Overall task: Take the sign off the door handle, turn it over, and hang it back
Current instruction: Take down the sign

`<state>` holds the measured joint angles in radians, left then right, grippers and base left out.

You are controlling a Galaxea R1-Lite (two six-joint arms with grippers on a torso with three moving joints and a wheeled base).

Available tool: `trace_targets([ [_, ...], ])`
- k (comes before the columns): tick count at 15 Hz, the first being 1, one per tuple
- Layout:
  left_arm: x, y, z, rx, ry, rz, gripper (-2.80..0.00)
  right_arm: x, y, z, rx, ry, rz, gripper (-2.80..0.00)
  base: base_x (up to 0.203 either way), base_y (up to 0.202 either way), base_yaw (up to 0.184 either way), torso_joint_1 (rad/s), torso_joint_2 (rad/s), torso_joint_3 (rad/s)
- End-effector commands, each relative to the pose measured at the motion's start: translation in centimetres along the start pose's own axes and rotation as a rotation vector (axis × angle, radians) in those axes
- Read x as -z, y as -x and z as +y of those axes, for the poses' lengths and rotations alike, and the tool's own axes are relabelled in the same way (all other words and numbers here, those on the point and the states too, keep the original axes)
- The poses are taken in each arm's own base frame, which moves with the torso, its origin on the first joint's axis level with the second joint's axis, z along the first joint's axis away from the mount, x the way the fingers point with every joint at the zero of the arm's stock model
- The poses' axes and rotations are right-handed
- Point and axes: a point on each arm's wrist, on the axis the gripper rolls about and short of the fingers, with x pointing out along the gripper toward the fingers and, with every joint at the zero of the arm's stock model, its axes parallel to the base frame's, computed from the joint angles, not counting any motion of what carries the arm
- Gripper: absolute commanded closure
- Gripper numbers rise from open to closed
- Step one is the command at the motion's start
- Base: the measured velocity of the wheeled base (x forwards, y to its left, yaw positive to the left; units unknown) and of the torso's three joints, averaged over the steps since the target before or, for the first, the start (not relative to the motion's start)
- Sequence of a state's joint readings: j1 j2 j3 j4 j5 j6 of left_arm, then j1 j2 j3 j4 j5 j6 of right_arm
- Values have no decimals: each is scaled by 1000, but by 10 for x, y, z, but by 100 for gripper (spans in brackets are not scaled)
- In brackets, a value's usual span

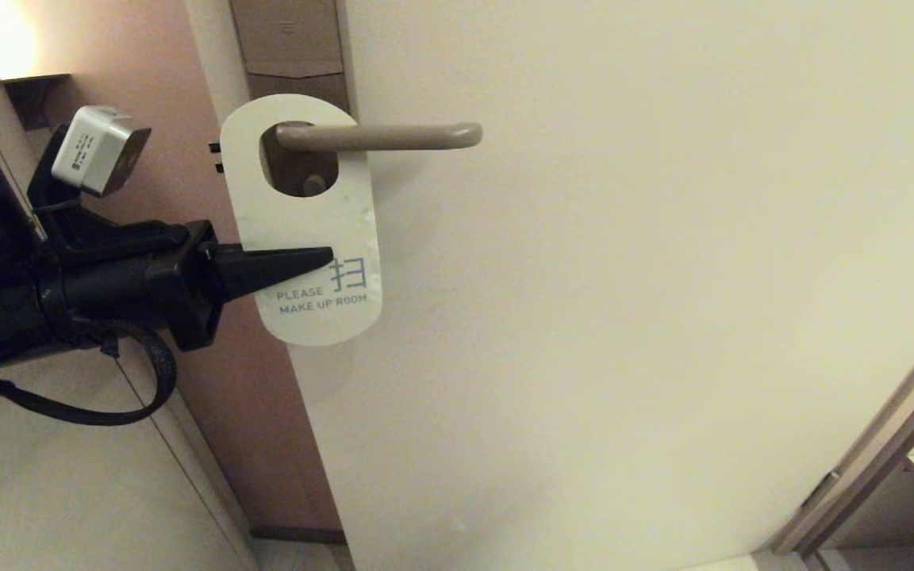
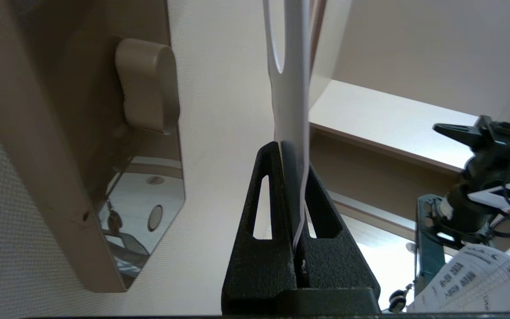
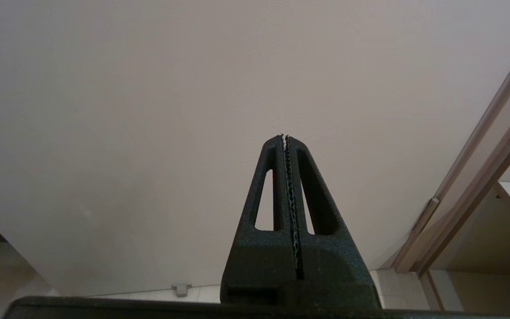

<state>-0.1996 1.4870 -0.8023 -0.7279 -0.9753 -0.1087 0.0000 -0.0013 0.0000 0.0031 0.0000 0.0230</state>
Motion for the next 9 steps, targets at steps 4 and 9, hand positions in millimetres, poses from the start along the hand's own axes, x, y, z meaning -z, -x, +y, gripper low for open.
trace_targets([
  [4,-7,2,-8,-12,-24,-19,0,0,0,0,0,0,1,0,0,0,0,0,0,0],
  [9,-9,-6,-19,-62,-32,-38,0,0,0,0,0,0,1,0,0,0,0,0,0,0],
])
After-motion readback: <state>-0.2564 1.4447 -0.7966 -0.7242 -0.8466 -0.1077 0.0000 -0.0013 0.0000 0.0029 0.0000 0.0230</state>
